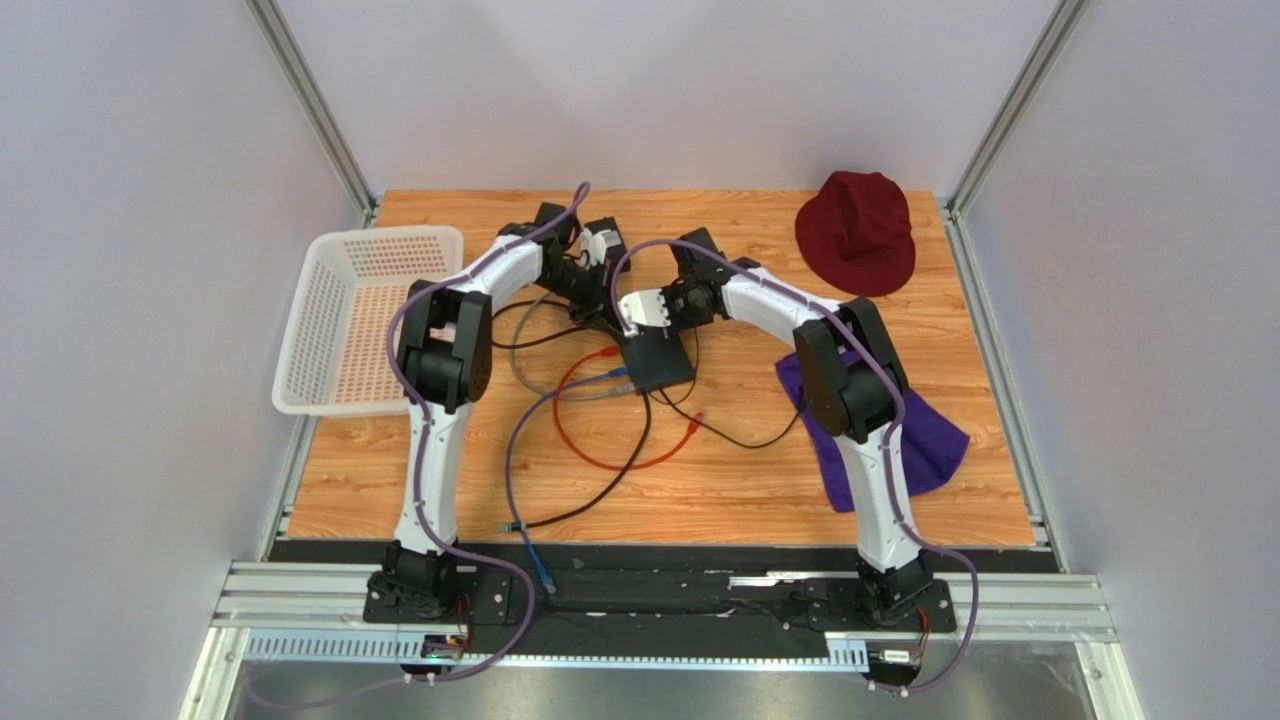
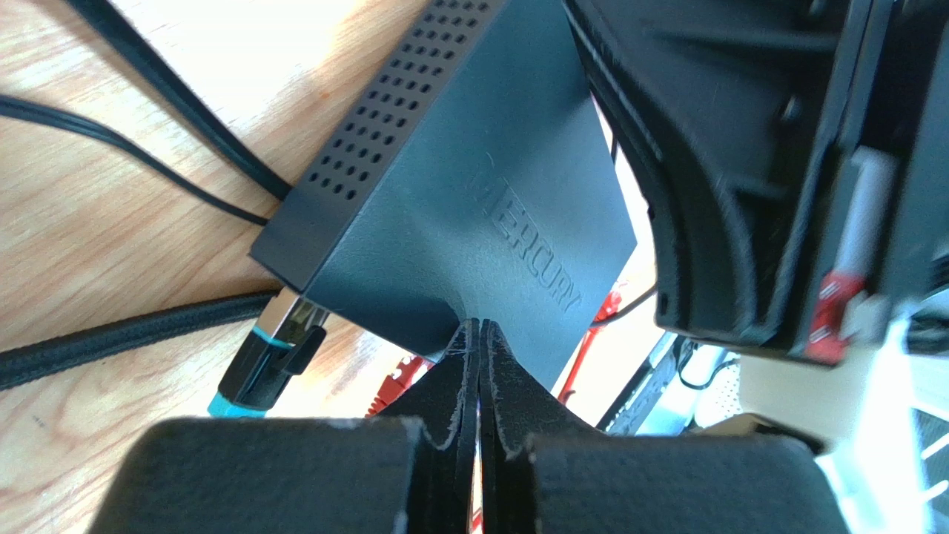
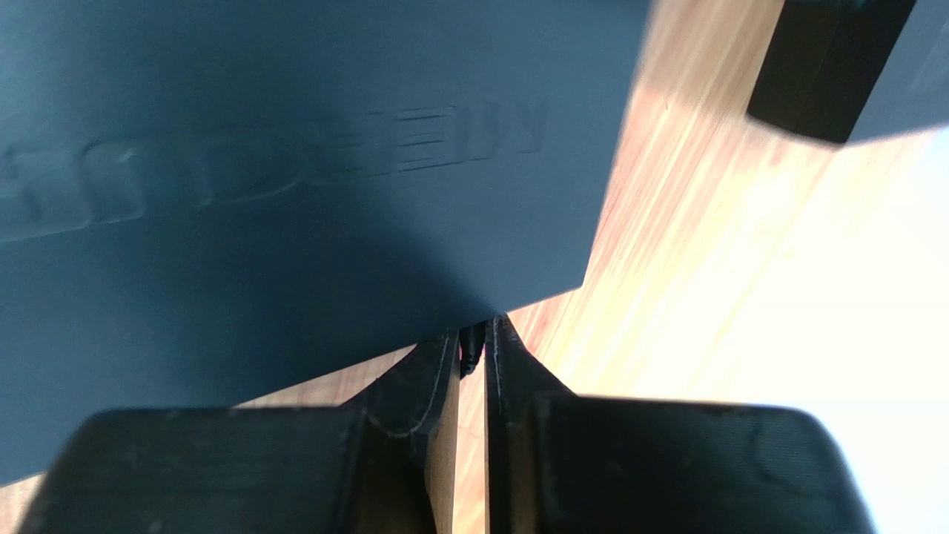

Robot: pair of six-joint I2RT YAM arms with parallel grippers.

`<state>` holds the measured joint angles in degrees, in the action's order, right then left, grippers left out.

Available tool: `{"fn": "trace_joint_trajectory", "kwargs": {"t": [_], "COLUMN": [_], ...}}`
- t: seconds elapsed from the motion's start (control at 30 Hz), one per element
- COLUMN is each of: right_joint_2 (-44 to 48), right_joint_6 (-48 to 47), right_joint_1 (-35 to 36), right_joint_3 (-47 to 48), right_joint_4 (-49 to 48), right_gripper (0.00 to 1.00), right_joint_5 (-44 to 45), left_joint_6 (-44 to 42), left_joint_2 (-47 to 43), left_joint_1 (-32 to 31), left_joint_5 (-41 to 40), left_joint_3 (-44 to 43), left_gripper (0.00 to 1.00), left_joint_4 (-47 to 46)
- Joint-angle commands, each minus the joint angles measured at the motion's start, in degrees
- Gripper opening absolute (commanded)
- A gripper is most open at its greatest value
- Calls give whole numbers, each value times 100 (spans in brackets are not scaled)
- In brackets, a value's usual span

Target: Pull the plug from the switch port

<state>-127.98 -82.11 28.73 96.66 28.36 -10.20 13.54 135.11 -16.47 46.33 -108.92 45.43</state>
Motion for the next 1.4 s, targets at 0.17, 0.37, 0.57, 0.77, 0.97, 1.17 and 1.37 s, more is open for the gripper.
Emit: {"fn": "trace_joint_trajectory", "kwargs": {"t": [0.17,0.37,0.57,0.77,0.97,1.17,1.37], "right_joint_2": [-51,-113,-104,54,703,1276,1231], "right_joint_6": [2005,2427,3137,5325,7505,8175,8247], "right_joint_1": [-272,-473,-666,-1115,-1624,-2064,-1845], "right_joint_3": [257,432,546,652,-75,-482,-280], "right_joint_4": [1875,1971,1910,1357,812,838,811], "right_gripper": [0,0,0,0,0,9,67], "right_joint_5": [-1090,-1143,-458,254,1274,89,-140], "left_joint_6": [271,447,483,360,290,-132,-177], "left_joint_2": [-477,-90,7,-90,-125,-485,-907], "left_joint_1": [39,-93,-129,-128,-128,-128,-50], "left_joint_5": [622,843,641,641,632,387,491], "left_joint_3": [389,232,249,161,47,-41,-181], "left_gripper": [6,2,0,0,0,0,0], "left_joint_4": [-640,-667,-623,-658,-597,-456,-377]}}
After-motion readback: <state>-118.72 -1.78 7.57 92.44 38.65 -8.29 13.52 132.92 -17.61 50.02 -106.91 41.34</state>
